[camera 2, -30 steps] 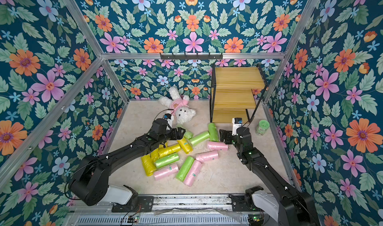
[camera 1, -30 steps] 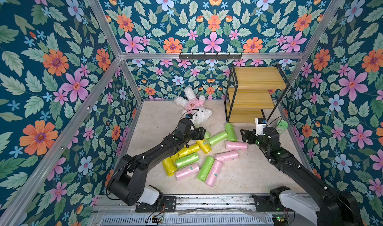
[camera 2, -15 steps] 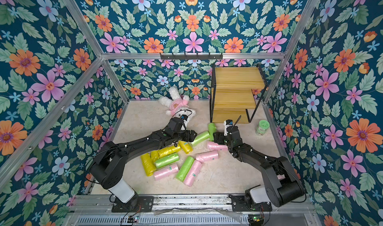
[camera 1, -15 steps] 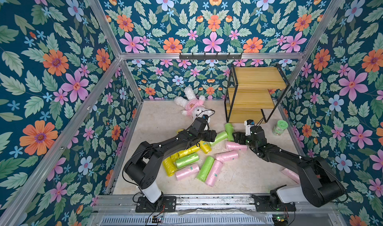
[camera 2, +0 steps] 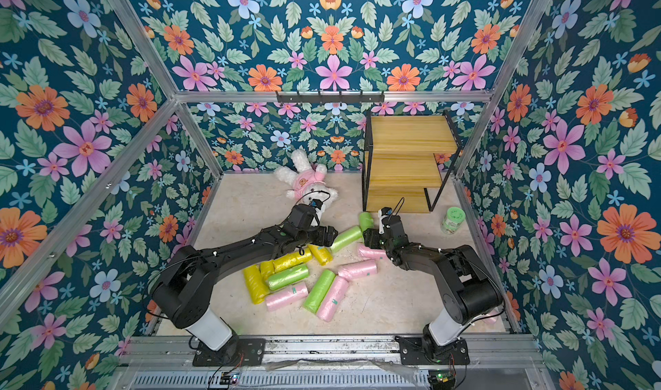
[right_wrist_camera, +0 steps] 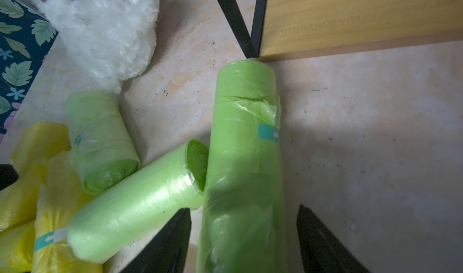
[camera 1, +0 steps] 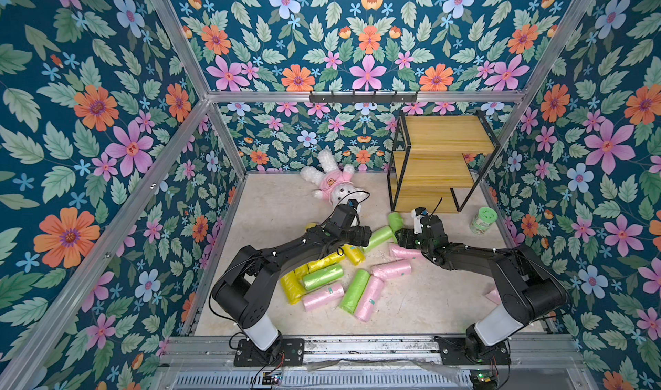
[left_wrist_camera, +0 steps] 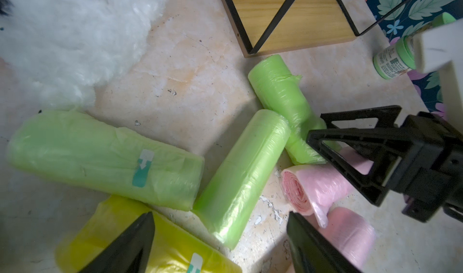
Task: Sort the rolls of trash bags by color and place them on the shelf
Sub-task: Pick up the roll of trash bags from the center of the board.
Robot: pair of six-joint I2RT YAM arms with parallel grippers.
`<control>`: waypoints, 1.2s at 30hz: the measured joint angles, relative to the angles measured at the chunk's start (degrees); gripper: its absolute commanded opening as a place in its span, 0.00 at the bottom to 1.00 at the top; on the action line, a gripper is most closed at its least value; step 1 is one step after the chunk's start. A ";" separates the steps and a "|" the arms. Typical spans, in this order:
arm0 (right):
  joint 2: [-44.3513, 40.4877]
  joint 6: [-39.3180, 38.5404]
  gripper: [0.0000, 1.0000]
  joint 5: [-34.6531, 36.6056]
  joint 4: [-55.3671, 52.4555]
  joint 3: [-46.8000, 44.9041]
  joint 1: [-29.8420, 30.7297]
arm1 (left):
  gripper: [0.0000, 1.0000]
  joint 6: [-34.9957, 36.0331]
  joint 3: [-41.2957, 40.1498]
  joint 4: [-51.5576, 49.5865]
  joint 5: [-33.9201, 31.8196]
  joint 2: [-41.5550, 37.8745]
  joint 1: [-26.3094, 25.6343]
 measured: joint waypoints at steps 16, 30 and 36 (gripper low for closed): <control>6.34 -1.03 0.73 2.21 -1.01 4.00 0.22 | 0.88 0.15 -1.53 1.07 0.02 -0.48 0.00; 8.57 -10.32 0.65 1.36 -2.08 6.73 0.24 | 0.88 0.15 -2.08 1.51 0.02 -0.74 0.00; 5.05 -12.46 0.48 0.79 -1.68 3.98 0.26 | 0.88 0.15 -2.36 1.73 -0.07 -0.90 0.00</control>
